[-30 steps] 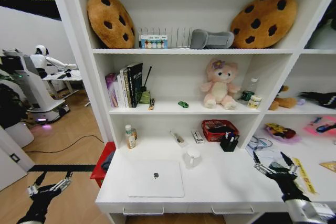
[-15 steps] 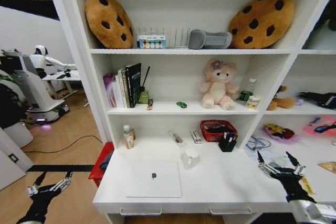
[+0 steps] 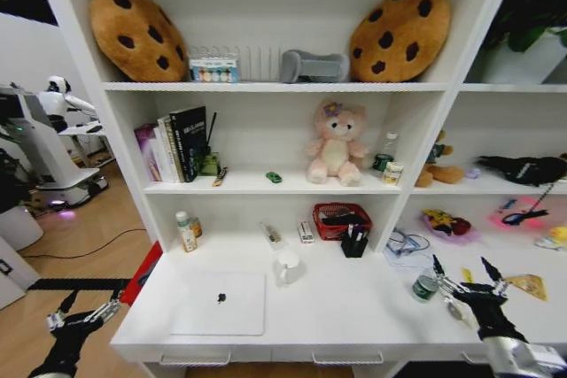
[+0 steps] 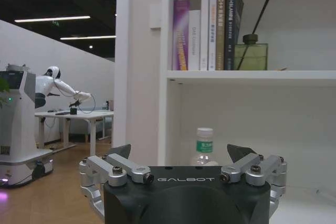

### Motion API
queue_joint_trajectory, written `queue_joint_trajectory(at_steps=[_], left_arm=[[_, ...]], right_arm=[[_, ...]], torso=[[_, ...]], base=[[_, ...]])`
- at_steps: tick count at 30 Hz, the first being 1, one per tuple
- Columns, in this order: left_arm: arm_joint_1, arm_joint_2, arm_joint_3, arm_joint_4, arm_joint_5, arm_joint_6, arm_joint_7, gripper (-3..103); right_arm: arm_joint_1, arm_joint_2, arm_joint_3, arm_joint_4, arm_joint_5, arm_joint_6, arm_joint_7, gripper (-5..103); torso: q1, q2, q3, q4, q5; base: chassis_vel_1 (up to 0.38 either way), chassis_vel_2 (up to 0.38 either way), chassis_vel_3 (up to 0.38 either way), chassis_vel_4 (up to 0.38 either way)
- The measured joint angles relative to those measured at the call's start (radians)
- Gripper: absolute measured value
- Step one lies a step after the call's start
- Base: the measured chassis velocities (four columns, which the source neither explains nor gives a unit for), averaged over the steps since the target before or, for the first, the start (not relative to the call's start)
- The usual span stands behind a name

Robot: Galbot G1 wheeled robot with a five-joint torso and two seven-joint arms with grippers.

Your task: Organize the objects on the table.

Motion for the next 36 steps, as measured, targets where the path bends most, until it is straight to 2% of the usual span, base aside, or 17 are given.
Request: queue_joint_trajectory(at_steps=[2, 3, 5, 7, 9, 13, 15, 17, 18, 21, 23, 24, 26, 29, 31, 33, 36], left_arm=[[0.0, 0.0, 0.0, 0.0, 0.0, 0.0, 0.0, 100], [0.0, 0.0, 0.0, 0.0, 0.0, 0.0, 0.0, 100], [0.0, 0.0, 0.0, 0.0, 0.0, 0.0, 0.0, 100], [0.0, 0.0, 0.0, 0.0, 0.0, 0.0, 0.0, 100], [0.0, 0.0, 0.0, 0.0, 0.0, 0.0, 0.0, 100], [0.0, 0.0, 0.0, 0.0, 0.0, 0.0, 0.001, 100], [0.0, 0.0, 0.0, 0.0, 0.0, 0.0, 0.001, 100], [0.0, 0.0, 0.0, 0.0, 0.0, 0.0, 0.001, 100], [0.0, 0.0, 0.0, 0.0, 0.0, 0.0, 0.001, 100], [0.0, 0.0, 0.0, 0.0, 0.0, 0.0, 0.001, 100], [0.0, 0.0, 0.0, 0.0, 0.0, 0.0, 0.001, 100], [0.0, 0.0, 0.0, 0.0, 0.0, 0.0, 0.001, 100], [0.0, 0.0, 0.0, 0.0, 0.0, 0.0, 0.0, 100], [0.0, 0.0, 0.0, 0.0, 0.0, 0.0, 0.0, 100], [0.0, 0.0, 0.0, 0.0, 0.0, 0.0, 0.0, 100], [0.0, 0.0, 0.0, 0.0, 0.0, 0.0, 0.0, 100], [0.0, 0.0, 0.0, 0.0, 0.0, 0.0, 0.0, 100]], right_arm=[[0.002, 0.0, -0.003, 0.0, 0.0, 0.0, 0.001, 100], [0.006, 0.0, -0.007, -0.001, 0.0, 0.0, 0.002, 100], [0.007, 0.001, -0.011, 0.0, 0.0, 0.0, 0.005, 100], [0.009, 0.004, -0.019, 0.005, 0.003, 0.0, 0.008, 100], [0.01, 0.006, -0.03, 0.005, 0.003, 0.006, 0.016, 100], [0.011, 0.007, -0.038, 0.005, 0.002, 0.019, 0.024, 100], [0.013, 0.01, -0.051, 0.007, -0.008, 0.033, 0.034, 100], [0.013, 0.01, -0.054, 0.008, -0.013, 0.035, 0.035, 100], [0.01, 0.012, -0.062, 0.01, -0.021, 0.036, 0.033, 100], [0.002, 0.013, -0.07, 0.021, -0.007, 0.036, 0.01, 100], [-0.019, 0.02, -0.1, 0.061, 0.027, 0.068, -0.093, 100], [-0.019, 0.02, -0.1, 0.061, 0.027, 0.068, -0.093, 100], [-0.028, 0.032, -0.141, 0.102, 0.035, 0.104, -0.19, 100], [-0.028, 0.045, -0.195, 0.153, 0.032, 0.089, -0.241, 100], [-0.026, 0.047, -0.206, 0.16, 0.028, 0.077, -0.244, 100], [-0.003, 0.045, -0.249, 0.163, 0.005, 0.018, -0.241, 100], [0.022, 0.041, -0.266, 0.144, -0.008, -0.016, -0.22, 100]], torso=[[0.0, 0.0, 0.0, -0.0002, -0.0012], [0.0, 0.0, 0.0, 0.0002, 0.001], [0.0, 0.0, 0.0, -0.0003, 0.0009], [0.0, 0.0, 0.0, -0.0002, -0.0015], [0.0, 0.0, 0.0, 0.0001, 0.001], [0.0, 0.0, 0.0, -0.0002, 0.0012], [0.0, 0.0, 0.0, 0.0001, -0.0007], [0.0, 0.0, 0.0, 0.0001, -0.0006], [0.0, 0.0, 0.0, -0.0002, 0.0007], [0.0, 0.0, 0.0, -0.0006, -0.0008], [0.0, 0.0, 0.0, -0.0001, -0.0006], [0.0, 0.0, 0.0, -0.0001, -0.0006], [0.0, 0.0, 0.0, 0.0, -0.0007], [0.0, 0.0, 0.0, -0.0002, -0.0005], [0.0, 0.0, 0.0, -0.0002, -0.0004], [0.0, 0.0, 0.0, -0.0001, 0.0001], [0.0, 0.0, 0.0, 0.0, -0.0002]], base=[[-0.33, -0.329, 0.329, 0.322], [-0.338, -0.325, 0.31, 0.317], [-0.345, -0.33, 0.31, 0.374], [-0.333, -0.339, 0.347, 0.349], [-0.28, -0.316, 0.306, 0.324], [-0.259, -0.272, 0.275, 0.252], [-0.127, -0.18, 0.12, 0.107], [-0.073, -0.099, 0.074, 0.058], [0.0, 0.0, 0.0, 0.0], [0.0, 0.0, 0.0, 0.0], [0.033, 0.059, -0.042, -0.048], [0.046, 0.093, -0.042, -0.04], [0.018, 0.027, -0.016, -0.02], [0.0, 0.0, 0.0, 0.0], [0.0, 0.0, 0.0, 0.0], [0.0, 0.0, 0.0, 0.0], [0.0, 0.0, 0.0, 0.0]])
